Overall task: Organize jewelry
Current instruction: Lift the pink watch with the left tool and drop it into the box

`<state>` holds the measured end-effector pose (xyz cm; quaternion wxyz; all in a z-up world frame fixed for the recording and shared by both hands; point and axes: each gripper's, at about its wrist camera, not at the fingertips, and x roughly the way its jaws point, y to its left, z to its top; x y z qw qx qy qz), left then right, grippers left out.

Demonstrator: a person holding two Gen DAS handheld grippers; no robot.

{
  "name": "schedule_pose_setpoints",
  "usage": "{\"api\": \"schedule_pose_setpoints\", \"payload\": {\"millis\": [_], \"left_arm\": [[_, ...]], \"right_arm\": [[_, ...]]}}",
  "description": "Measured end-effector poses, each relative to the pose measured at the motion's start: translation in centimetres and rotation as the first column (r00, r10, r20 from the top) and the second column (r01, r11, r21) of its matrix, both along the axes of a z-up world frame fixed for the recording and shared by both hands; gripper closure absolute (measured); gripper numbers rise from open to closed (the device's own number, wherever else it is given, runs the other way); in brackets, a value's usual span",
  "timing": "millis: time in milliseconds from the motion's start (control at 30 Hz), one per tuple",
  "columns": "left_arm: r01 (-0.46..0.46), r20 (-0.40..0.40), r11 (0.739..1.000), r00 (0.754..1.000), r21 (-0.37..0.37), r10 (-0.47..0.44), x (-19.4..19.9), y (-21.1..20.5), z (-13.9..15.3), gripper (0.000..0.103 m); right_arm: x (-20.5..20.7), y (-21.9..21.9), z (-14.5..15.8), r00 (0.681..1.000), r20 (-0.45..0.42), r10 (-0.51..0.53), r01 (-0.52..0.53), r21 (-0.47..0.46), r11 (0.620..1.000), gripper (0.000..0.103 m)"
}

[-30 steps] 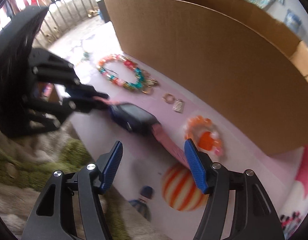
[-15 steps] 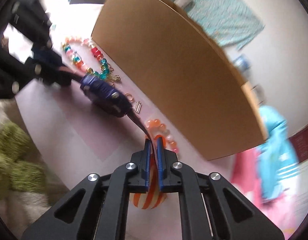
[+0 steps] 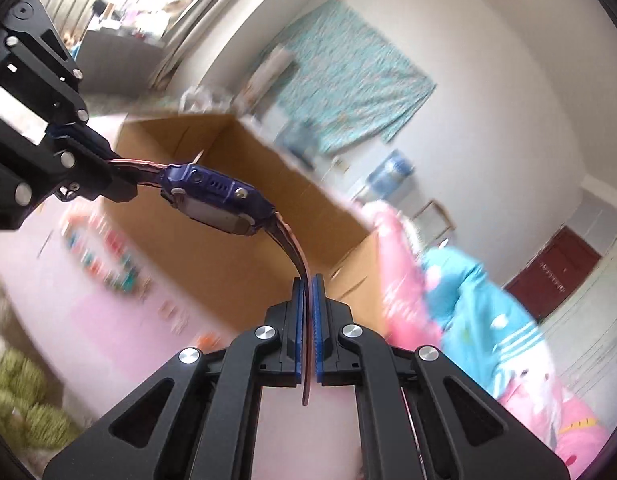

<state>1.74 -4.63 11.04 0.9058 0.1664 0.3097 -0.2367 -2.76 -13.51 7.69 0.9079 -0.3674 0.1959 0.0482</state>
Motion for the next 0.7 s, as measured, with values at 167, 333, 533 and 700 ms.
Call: {"api": "schedule_pose_setpoints", "payload": {"millis": [167, 333, 533, 700], "left_arm": [[-0.021, -0.090, 0.998, 0.996, -0.053, 0.016, 7.7, 0.7, 3.8, 0.100], [-0.066, -0.359, 0.997, 0.932, -0.045, 0.045, 17.0, 1.2, 1.9, 0.100], [-0.098, -0.564, 0.995, 0.821, 0.013, 0.088, 21.5, 1.5, -4.1, 0.099], [-0.115, -0.632, 0.990, 0.763, 0.078, 0.139, 24.0, 1.4, -6.7, 0.096]], "right_arm": [[7.4, -0.5, 3.5, 0.985, -0.145, 0.097, -0.091, 0.045, 0.995, 0.100], [18.0, -0.8, 1.9, 0.861, -0.491, 0.128, -0.093, 0.095, 0.991, 0.100], [24.9, 0.3, -2.9, 0.645, -0.758, 0.100, -0.067, 0.074, 0.995, 0.100], [28.8, 0.6, -5.5, 0.496, -0.862, 0.104, -0.036, 0.099, 0.994, 0.100]]}}
